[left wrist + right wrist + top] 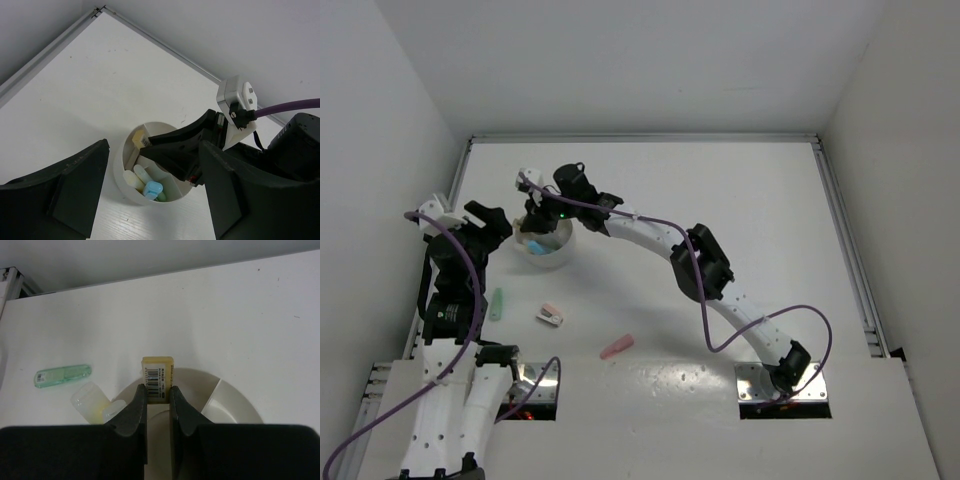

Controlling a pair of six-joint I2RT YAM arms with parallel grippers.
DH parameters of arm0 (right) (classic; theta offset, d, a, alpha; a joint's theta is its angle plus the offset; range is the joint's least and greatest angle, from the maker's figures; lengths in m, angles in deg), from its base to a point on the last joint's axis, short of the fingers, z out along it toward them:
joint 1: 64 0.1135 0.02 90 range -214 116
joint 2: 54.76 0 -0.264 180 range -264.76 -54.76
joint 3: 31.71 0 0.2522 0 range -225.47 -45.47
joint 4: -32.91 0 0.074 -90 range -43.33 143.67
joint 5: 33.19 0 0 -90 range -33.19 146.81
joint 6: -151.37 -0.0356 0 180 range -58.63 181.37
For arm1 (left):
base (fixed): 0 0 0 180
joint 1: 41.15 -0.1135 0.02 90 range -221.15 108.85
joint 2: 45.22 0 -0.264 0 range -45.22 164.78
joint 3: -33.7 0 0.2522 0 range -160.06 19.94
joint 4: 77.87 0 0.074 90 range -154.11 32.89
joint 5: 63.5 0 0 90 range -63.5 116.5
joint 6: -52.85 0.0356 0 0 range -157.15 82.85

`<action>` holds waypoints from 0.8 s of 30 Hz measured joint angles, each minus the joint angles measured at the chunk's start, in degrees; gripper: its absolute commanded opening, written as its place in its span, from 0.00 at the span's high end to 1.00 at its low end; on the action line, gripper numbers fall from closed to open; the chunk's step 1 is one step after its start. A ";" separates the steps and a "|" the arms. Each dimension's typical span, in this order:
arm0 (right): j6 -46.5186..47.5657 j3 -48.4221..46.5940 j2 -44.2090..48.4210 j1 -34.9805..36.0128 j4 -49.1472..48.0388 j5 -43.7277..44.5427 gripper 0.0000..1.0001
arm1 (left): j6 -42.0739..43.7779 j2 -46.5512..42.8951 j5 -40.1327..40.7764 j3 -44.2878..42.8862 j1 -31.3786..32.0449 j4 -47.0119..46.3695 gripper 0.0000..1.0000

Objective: Sort the stationery into containers
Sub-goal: Place the stationery in the storage box.

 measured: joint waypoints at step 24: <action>5.07 -3.19 0.17 -0.07 1.01 9.07 1.00 | -0.26 0.50 -0.50 0.00 0.00 -0.02 0.94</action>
